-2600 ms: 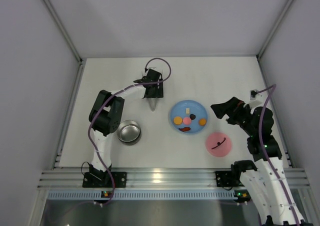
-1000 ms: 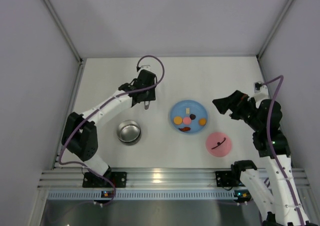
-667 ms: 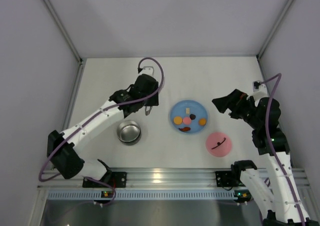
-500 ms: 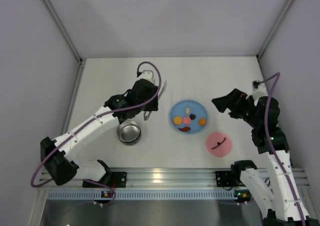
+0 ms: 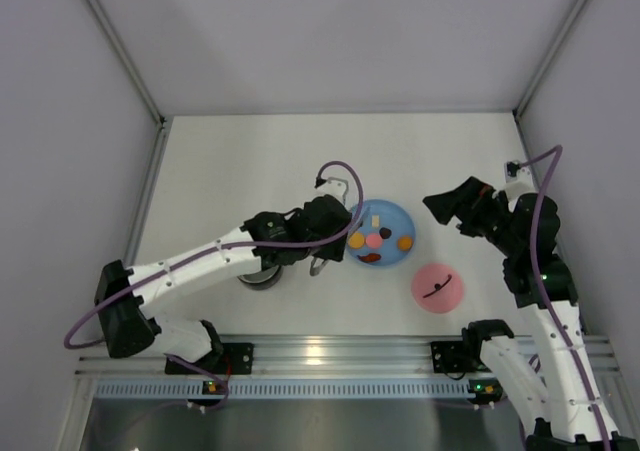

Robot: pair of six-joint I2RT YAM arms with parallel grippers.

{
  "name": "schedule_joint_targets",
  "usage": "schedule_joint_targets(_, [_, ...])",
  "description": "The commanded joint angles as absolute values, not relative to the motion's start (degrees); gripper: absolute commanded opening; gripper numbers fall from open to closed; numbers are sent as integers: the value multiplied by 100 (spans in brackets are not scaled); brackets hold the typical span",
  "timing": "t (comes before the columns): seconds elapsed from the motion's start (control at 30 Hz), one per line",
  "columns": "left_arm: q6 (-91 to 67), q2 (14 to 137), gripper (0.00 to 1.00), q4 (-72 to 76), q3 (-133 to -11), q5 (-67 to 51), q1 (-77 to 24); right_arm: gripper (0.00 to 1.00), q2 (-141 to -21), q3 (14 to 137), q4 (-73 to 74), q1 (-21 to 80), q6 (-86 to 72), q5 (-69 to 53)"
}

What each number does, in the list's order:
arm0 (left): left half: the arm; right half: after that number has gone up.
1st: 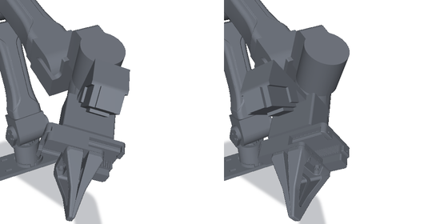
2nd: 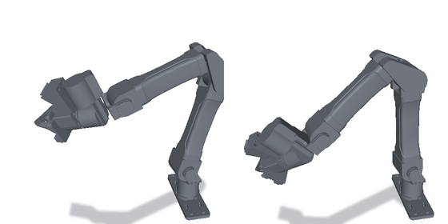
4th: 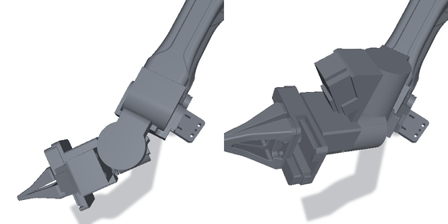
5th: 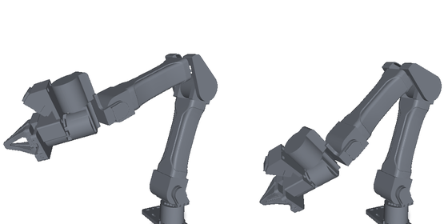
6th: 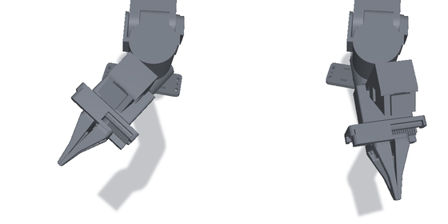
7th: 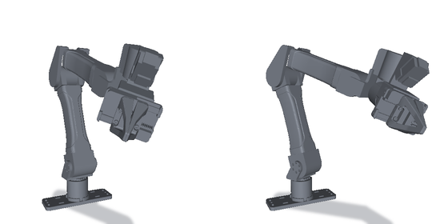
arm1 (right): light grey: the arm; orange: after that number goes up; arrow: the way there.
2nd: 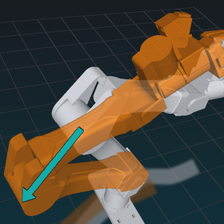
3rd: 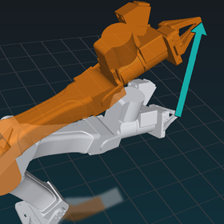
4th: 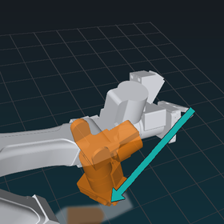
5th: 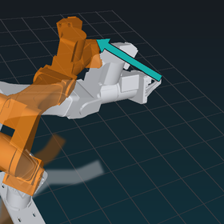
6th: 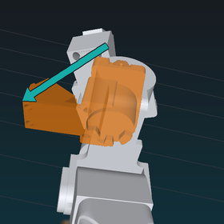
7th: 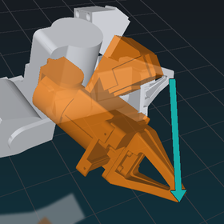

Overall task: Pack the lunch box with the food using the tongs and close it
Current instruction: Pick up the fake food from the plate.

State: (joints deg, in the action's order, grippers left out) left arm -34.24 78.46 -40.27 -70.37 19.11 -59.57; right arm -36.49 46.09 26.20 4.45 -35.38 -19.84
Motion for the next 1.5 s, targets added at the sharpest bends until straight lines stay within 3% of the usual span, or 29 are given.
schedule_joint_targets(0.0, [-3612, 8207, 56, -3683, -7136, 2127, -6134, 99, -3525, 4448, 2286, 369, -3717, -2179])
schedule_joint_targets(0.93, [-3683, 9588, 59, -3094, -7761, 2417, -6328, 100, -3041, 4131, 2408, 360, -3718, -2338])
schedule_joint_targets(1.47, [-3797, 9958, 52, -3112, -7910, 2523, -6319, 99, -2979, 4052, 2461, 369, -3674, -2329])
